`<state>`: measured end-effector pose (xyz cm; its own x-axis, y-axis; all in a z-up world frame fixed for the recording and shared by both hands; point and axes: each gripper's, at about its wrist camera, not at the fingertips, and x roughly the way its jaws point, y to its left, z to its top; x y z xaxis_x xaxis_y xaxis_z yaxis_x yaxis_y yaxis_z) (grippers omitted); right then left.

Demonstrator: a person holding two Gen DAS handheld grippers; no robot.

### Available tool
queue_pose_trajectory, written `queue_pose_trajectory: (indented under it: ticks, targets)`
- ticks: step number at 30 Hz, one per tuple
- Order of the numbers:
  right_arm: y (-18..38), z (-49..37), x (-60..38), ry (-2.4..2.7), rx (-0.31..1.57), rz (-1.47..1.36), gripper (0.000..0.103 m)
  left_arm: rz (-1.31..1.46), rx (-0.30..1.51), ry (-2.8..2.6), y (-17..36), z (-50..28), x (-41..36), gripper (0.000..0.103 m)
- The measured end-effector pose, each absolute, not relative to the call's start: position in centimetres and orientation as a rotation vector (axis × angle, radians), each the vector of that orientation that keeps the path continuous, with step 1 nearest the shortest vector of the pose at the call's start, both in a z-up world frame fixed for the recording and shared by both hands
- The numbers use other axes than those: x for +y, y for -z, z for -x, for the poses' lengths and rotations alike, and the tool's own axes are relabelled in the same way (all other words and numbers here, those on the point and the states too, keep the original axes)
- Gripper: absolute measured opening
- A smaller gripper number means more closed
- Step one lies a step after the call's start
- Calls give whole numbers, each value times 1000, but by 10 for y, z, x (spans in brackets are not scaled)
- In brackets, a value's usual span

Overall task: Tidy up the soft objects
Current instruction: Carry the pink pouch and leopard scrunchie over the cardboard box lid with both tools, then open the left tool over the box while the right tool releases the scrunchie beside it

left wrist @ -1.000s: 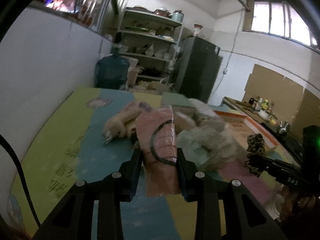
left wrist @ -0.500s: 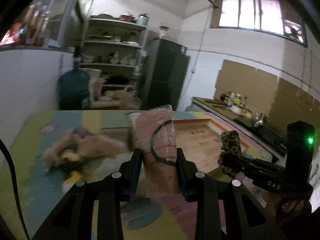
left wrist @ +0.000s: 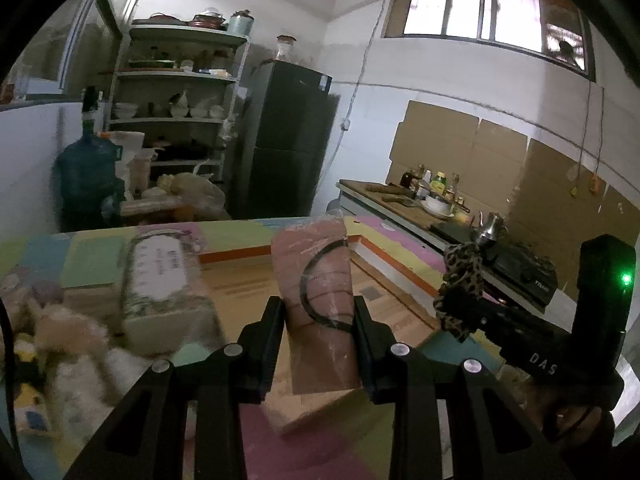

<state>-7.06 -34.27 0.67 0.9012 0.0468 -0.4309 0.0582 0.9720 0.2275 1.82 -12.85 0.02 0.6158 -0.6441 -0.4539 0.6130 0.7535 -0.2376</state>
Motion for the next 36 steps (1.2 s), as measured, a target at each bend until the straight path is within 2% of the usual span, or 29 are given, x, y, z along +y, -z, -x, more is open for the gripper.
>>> queue_pose_trajectory:
  ticks: [17,32,36]
  targets:
    - [16,36,-429,30,554,-259,24,8,705,712,40,-58,-235,34]
    - [42,-14,-444,-21,703,-291,36,-16,846,676,79,-85,-261,35]
    - [50,-20,-444,-22,733,-291,36,1,873,679,84,-89,-260,37]
